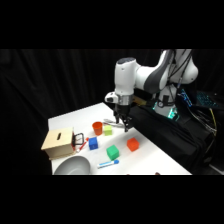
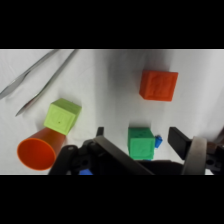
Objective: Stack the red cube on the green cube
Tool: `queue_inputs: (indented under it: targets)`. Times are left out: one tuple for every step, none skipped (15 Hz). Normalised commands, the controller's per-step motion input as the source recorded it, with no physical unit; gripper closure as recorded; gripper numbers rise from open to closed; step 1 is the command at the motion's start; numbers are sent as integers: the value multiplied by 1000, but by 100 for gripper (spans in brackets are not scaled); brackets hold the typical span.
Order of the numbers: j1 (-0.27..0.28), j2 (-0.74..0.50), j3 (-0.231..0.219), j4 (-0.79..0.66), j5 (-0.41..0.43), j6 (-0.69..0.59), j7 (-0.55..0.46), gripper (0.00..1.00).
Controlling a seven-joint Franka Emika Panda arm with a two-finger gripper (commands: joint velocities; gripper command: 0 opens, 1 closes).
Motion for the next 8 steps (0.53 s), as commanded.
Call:
queue_inputs:
  targets:
    - [114, -71, 81, -223, -141, 256, 344, 0]
    - [108, -57, 76, -207, -135, 252, 334, 0]
    - [102, -40, 74, -192, -113, 254, 308, 0]
    - [94, -21, 67, -176, -98, 256, 278, 0]
    - [88, 0, 60, -164, -85, 266, 256, 0]
    - [81, 13, 52, -152, -93, 271, 255, 0]
    - [79, 28, 48, -147, -100, 292, 258, 0]
    - [75, 55, 40, -130, -100, 302, 246, 0]
